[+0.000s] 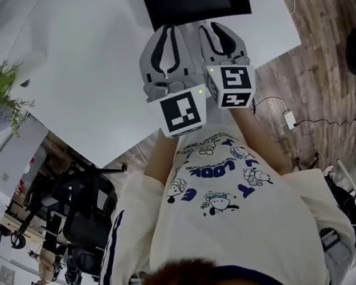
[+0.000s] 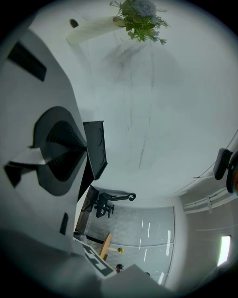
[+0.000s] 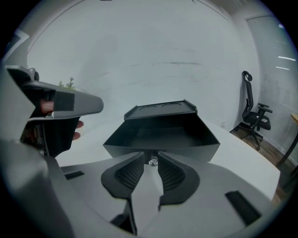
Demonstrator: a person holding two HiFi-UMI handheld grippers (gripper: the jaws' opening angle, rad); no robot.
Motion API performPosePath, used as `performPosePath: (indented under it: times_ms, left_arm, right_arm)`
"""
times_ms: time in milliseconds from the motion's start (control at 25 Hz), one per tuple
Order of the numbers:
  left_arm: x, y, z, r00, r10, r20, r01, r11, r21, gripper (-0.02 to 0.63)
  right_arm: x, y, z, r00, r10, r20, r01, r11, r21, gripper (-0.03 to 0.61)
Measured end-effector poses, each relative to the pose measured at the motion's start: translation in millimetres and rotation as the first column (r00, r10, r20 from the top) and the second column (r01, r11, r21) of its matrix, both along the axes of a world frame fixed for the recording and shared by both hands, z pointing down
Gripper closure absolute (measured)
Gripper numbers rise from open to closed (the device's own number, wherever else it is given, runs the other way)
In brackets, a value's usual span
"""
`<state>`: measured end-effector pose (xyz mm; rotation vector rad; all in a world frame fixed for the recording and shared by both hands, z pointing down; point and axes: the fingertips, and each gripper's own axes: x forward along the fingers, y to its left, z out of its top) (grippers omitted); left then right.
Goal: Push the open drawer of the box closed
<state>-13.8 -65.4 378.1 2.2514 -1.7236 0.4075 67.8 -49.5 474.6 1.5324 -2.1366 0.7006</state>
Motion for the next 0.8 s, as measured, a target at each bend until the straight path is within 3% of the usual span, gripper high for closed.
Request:
performPosePath:
  times_ms: [800]
  left_arm:
    - [-5, -2, 11, 1.000, -0.030, -0.002, 0.030, 0.999, -0.031, 0.577]
  right_arm:
    - [1, -4, 36, 1.000, -0.006, 0.007, 0.006, 0.996, -0.092, 0.485]
